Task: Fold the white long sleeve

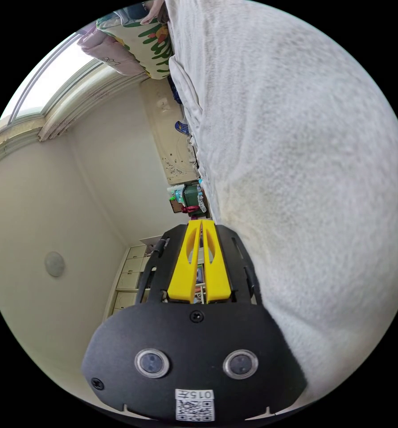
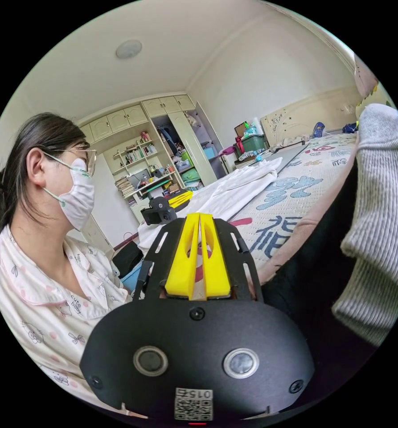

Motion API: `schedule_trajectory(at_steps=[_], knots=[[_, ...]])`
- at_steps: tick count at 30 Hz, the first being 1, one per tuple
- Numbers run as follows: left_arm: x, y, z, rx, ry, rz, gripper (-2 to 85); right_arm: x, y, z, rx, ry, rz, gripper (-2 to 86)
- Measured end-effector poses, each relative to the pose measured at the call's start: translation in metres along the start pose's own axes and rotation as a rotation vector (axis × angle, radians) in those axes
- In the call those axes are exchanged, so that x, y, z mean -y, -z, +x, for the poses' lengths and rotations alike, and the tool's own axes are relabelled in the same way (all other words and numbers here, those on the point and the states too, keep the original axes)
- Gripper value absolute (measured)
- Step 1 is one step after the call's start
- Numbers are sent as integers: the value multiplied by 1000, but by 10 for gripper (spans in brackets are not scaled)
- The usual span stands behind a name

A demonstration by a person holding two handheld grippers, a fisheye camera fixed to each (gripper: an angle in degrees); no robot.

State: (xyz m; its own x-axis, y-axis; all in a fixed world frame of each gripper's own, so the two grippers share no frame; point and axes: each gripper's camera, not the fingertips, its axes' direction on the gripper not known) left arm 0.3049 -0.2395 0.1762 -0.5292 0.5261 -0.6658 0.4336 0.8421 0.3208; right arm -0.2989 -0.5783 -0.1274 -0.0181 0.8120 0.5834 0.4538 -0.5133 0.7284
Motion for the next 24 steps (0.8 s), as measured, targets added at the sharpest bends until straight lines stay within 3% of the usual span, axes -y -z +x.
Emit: schedule_trajectory(at_steps=[24], knots=[[10, 35, 22, -5, 2, 0, -2, -30, 24, 49, 84, 2, 90, -4]])
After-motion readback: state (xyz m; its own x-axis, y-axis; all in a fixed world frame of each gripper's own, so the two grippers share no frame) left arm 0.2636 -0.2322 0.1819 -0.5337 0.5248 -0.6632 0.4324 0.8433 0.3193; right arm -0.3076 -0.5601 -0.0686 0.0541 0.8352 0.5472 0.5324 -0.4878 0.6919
